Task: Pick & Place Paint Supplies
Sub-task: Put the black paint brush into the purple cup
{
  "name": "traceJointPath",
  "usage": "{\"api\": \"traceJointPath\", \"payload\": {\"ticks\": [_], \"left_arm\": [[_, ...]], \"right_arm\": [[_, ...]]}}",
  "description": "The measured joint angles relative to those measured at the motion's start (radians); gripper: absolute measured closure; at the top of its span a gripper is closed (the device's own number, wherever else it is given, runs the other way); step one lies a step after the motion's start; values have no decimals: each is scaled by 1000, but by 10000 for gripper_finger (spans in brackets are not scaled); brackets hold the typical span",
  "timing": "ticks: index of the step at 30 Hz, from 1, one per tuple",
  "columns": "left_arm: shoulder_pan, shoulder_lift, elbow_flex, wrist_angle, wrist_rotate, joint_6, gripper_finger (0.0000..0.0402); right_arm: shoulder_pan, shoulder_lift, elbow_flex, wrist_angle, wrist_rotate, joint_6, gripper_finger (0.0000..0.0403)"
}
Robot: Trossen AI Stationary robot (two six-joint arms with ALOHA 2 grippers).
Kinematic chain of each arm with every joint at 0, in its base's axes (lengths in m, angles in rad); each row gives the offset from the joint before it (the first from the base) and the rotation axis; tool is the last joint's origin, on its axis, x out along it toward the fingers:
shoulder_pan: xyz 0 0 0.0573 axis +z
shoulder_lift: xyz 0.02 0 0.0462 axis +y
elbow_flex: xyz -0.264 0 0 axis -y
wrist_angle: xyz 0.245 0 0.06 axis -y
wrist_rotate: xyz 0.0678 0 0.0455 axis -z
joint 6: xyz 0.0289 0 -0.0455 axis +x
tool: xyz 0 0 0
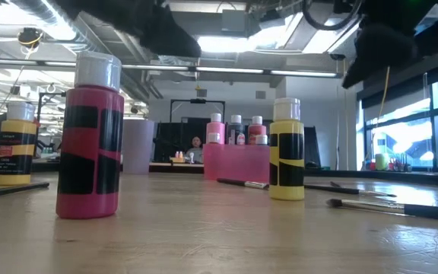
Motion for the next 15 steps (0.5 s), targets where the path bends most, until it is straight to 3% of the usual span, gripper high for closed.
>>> {"api": "traceJointPath", "payload": {"ticks": [5,15], "left_arm": [[0,-2,-59,58,5,13,191],[2,-3,-88,98,4,63,191]], "right_arm": [[-20,0,5,6,-182,22,275],[-82,0,5,-178,-367,305,275]]}}
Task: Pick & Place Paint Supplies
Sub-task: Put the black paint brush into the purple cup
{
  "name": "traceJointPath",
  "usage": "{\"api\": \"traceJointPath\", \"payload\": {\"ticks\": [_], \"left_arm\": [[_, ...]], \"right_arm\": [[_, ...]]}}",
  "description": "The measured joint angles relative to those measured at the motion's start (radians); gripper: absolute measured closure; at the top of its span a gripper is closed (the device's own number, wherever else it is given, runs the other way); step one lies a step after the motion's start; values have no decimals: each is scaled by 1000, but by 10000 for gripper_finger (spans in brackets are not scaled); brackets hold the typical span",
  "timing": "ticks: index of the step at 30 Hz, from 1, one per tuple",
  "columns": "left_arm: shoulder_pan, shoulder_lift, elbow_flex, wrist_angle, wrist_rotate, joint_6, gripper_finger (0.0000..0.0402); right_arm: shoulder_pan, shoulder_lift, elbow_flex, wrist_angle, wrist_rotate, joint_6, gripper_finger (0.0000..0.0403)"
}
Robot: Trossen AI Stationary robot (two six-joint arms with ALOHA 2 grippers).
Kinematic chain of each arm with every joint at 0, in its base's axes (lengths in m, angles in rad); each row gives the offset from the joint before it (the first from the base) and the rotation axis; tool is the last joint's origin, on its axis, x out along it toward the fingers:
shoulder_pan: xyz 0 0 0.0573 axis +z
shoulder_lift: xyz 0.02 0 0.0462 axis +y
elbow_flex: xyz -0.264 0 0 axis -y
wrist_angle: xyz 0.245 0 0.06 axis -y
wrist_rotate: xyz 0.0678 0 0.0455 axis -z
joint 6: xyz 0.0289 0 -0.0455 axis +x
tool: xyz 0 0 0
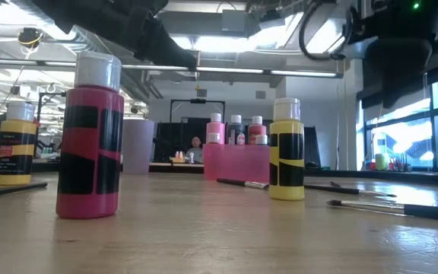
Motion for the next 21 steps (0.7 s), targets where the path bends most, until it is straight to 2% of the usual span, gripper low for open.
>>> {"api": "traceJointPath", "payload": {"ticks": [3,8,15,21], "left_arm": [[10,-13,0,-11,0,17,191],[42,-81,0,-91,0,7,192],[50,-174,0,-196,1,-43,192],[50,-203,0,-220,2,-60,192]], "right_arm": [[-29,0,0,-60,-34,46,275],[-74,0,0,-50,-55,10,275],[-102,0,0,46,-50,-166,275],[-100,0,0,134,-55,-318,275]]}}
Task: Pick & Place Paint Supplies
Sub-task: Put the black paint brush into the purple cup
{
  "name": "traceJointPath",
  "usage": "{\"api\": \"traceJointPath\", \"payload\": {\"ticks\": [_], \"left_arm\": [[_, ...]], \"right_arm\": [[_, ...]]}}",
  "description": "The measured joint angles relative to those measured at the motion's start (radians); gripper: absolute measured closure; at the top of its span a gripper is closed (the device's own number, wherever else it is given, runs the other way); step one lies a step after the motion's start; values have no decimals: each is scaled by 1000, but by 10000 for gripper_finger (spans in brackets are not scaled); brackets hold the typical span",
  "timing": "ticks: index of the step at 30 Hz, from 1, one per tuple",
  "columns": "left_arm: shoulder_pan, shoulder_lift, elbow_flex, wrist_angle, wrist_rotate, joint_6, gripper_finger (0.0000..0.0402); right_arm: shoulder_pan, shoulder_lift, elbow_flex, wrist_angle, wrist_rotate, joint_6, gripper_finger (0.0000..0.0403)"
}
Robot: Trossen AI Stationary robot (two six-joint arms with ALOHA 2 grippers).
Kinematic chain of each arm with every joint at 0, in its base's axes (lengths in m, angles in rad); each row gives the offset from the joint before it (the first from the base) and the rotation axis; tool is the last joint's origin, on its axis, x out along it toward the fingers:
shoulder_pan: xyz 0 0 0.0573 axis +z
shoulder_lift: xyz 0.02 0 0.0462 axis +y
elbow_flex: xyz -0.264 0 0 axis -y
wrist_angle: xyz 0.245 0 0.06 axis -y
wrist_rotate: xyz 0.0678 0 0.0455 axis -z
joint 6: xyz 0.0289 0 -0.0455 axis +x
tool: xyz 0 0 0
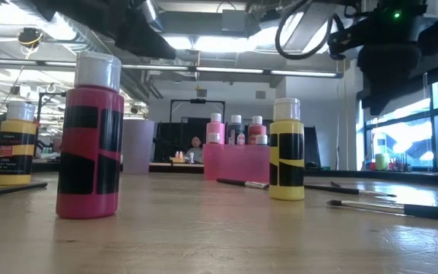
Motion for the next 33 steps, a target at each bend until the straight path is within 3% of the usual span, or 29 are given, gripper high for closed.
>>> {"api": "traceJointPath", "payload": {"ticks": [6,11,21,28,33], "left_arm": [[-3,0,0,1,16,-31,192],[-3,0,0,1,85,-53,192],[-3,1,-1,31,82,-39,192],[-3,1,-1,35,79,-44,192],[-3,2,-1,0,14,-4,192]], "right_arm": [[20,0,0,7,-80,-75,275],[36,0,0,56,-220,-143,275],[37,0,0,296,-353,-327,275],[38,0,0,396,-365,-369,275],[39,0,0,412,-299,-385,275]]}}
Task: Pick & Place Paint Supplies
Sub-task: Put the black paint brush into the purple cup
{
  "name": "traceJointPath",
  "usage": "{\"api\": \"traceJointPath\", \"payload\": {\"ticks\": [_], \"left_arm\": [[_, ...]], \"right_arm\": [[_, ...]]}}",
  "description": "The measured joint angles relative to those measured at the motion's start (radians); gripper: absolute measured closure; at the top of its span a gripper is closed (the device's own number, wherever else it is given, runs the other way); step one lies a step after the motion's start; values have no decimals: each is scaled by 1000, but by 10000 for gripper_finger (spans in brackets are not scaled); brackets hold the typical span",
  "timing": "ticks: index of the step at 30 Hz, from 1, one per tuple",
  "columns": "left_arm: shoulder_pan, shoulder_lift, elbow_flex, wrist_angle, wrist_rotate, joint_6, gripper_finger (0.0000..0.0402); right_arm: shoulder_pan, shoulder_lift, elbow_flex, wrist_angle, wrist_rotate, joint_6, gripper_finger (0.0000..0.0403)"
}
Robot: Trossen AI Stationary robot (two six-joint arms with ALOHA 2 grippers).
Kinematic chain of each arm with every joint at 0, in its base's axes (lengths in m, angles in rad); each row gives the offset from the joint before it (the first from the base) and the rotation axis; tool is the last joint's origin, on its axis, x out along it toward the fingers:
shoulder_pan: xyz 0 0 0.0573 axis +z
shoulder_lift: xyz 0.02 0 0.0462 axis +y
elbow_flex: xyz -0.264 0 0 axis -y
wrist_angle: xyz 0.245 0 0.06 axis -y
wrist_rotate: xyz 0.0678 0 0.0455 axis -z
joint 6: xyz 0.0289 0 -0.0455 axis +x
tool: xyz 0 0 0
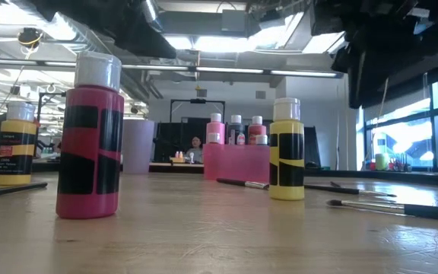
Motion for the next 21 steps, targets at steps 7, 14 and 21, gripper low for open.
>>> {"api": "traceJointPath", "payload": {"ticks": [7,14,21], "left_arm": [[0,0,0,-13,52,-37,192],[0,0,0,-13,71,-87,192],[0,0,0,40,92,-110,192]], "right_arm": [[0,0,0,-9,-19,1,275],[18,0,0,3,-49,24,275],[49,0,0,55,58,6,275]]}}
